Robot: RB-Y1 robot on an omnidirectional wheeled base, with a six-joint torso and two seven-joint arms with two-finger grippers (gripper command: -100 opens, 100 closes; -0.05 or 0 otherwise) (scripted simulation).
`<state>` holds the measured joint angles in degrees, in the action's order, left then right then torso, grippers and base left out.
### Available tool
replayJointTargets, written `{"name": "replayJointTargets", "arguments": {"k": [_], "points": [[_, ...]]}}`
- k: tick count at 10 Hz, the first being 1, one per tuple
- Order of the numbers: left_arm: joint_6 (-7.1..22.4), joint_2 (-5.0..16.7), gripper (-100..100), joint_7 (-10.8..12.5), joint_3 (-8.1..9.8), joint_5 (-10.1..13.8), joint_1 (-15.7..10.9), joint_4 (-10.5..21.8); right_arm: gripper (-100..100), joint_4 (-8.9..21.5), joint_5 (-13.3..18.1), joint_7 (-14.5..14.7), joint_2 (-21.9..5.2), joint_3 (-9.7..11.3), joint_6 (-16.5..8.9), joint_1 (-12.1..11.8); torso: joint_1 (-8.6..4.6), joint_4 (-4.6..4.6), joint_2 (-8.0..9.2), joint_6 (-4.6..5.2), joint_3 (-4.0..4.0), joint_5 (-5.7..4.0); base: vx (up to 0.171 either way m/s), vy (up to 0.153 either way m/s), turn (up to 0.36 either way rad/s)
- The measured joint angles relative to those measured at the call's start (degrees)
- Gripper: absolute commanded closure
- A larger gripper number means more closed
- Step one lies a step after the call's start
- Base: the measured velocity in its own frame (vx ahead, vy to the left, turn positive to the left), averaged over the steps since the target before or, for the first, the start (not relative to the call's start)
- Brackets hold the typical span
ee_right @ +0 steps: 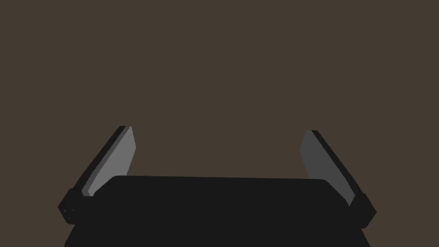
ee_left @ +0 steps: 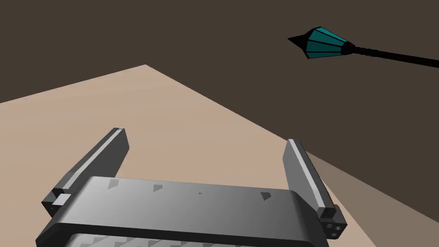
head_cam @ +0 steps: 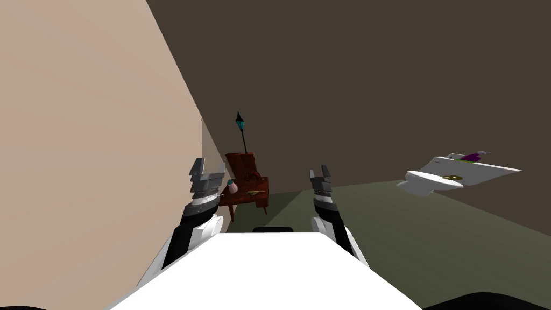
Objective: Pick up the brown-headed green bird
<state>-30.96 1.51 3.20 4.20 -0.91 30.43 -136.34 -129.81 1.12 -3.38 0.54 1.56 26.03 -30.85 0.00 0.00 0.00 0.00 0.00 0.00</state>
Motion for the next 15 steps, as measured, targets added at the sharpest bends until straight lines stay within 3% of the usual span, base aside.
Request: {"name": "replayJointTargets", "arguments": {"k": [5,9,15], "points": [[2.3,5.16,-100,0.02,1.35,0.57,-1.69,7.79,0,0.0,0.0,0.0,0.01,0.01,0.0,0.0,-0.46,-0.05,-0.21,0.01,-0.12,-0.1,0.048,-0.101,-0.012],[5.32,6.85,-100,-0.41,3.03,1.11,-3.37,16.77,0,0.0,0.0,0.0,0.02,0.02,0.0,-0.01,-0.66,-0.07,-0.31,0.01,-0.18,-0.14,0.069,-0.146,-0.012],[10.3,8.0,-100,-0.31,5.52,2.12,-4.35,23.98,0,0.0,0.0,0.0,0.01,0.01,0.0,-0.01,-0.37,-0.04,-0.18,0.0,-0.11,-0.1,0.049,-0.104,-0.013]]}}
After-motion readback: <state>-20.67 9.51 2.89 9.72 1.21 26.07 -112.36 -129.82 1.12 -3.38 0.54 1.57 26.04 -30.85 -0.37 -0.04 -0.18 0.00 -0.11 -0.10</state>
